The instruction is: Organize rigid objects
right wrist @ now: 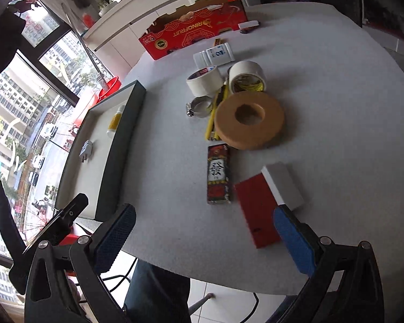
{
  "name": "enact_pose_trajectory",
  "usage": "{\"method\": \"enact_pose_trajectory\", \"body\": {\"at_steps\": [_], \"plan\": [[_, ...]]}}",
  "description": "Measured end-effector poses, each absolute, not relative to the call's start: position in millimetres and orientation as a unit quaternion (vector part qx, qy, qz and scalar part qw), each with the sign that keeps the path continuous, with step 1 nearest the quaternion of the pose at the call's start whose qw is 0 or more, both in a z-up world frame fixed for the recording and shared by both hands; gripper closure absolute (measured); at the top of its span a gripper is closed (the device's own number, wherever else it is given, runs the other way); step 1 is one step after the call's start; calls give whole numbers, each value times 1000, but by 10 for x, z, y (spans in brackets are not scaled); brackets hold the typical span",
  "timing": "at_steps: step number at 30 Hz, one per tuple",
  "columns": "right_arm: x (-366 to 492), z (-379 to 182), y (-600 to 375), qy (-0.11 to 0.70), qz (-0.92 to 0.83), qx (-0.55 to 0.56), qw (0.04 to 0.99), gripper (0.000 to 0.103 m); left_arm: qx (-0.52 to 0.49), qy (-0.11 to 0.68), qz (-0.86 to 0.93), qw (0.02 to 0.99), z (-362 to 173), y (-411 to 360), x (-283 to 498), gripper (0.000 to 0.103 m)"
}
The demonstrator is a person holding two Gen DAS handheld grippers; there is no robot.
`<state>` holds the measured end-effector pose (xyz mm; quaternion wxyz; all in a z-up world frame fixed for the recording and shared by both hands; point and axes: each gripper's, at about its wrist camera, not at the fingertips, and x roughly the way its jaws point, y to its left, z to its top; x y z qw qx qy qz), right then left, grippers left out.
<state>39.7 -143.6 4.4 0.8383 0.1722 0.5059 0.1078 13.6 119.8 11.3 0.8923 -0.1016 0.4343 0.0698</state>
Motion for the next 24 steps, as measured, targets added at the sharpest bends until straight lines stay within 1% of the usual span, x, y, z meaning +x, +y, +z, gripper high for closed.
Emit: {"method": "enact_pose_trajectory", "body": {"at_steps": [7,12,16,20,24], "plan": [[136,-132,-2084,501,42,227,834,0,-49,434,20,899,232,650,144,0],[30,-248,-2303,506,18,228,832,0,19,442,-28,897,155,-5,315,0],[-72,-259,-2418,499,14,221,838,0,44,447,-47,892,55,-398,542,0],[-145,-266,-2519,493,8,216,843,0,61,463,-45,883,-114,-603,749,0],[-131,-276,-2551,489,11,213,846,0,78,484,-23,871,-320,-578,826,0]]}}
